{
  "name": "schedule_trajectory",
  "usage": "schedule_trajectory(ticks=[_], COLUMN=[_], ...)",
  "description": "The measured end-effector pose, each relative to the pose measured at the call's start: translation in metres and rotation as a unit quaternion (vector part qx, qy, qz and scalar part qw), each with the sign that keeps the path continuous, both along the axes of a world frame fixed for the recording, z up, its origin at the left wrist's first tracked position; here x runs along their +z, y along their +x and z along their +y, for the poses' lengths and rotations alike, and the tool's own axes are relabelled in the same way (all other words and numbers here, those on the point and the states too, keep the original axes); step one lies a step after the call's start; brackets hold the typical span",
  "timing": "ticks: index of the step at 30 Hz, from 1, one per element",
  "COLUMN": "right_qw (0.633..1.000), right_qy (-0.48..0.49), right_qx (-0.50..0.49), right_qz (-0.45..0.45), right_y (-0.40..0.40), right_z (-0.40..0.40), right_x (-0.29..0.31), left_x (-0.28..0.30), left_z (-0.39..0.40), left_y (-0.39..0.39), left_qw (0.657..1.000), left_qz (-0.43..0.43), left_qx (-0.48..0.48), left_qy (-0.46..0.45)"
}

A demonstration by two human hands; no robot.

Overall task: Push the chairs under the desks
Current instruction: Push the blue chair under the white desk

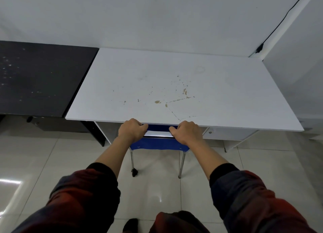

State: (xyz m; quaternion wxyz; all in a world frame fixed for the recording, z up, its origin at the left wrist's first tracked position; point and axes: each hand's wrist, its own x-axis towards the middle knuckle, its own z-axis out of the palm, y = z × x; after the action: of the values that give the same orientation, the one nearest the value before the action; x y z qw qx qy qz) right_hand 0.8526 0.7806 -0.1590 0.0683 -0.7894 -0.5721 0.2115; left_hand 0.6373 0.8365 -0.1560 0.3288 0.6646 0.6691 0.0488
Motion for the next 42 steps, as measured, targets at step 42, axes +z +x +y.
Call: schedule_trajectory(ticks=[42], right_qw=[0.995], right_qy=[-0.084], right_qx=[0.04], right_qz=[0.019], right_y=[-0.107], right_z=[-0.078], right_x=[0.031], left_x=[-0.006], left_z=[-0.108], left_y=[-0.076], left_qw=[0.98], left_qz=[-0.186], left_qx=[-0.061], left_qy=[0.025])
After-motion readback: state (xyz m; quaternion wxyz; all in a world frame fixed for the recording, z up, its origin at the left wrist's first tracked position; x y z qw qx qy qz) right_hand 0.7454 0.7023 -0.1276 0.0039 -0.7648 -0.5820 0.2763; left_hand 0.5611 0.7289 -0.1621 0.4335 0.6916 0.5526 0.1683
